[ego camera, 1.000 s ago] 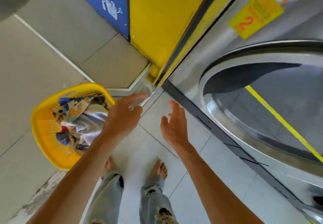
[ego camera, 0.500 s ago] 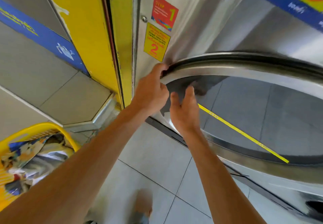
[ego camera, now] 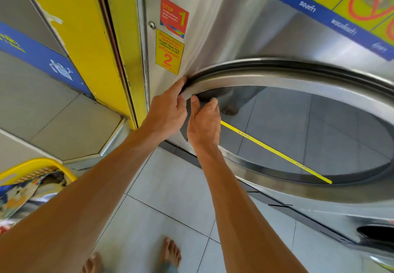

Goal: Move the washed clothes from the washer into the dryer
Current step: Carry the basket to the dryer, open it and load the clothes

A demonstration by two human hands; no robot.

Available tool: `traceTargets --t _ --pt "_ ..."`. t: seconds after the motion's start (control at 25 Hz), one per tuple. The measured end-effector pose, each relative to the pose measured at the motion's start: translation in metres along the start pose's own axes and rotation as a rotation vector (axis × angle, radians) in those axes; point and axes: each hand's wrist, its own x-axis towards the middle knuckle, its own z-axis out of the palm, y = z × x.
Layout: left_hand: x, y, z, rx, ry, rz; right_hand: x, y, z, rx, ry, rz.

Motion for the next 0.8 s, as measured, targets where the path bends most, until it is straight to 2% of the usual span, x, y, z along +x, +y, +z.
traceTargets --t 0.2,0.36,0.52,0.64,0.8 --pt "-0.036 0.007 -0.015 0.007 -0.04 -0.038 -0.035 0.009 0.006 0.046 0.003 0.006" --pt "-0.114 -0.015 -0.044 -0.038 -0.169 -0.015 -0.104 0.027 0.007 0.086 -0.01 -0.015" --pt "-0.151 -0.031 -0.063 -0.076 -0.281 -0.018 -0.149 0.03 -0.003 0.0 -0.066 0.012" --pt "-0.176 -0.025 -0.079 0.018 -0.339 -0.048 -0.189 0.026 -0.017 -0.037 -0.134 0.092" --pt "-0.218 0.003 -0.105 0.118 -0.442 0.041 -0.241 0.02 -0.045 -0.088 -0.259 0.251"
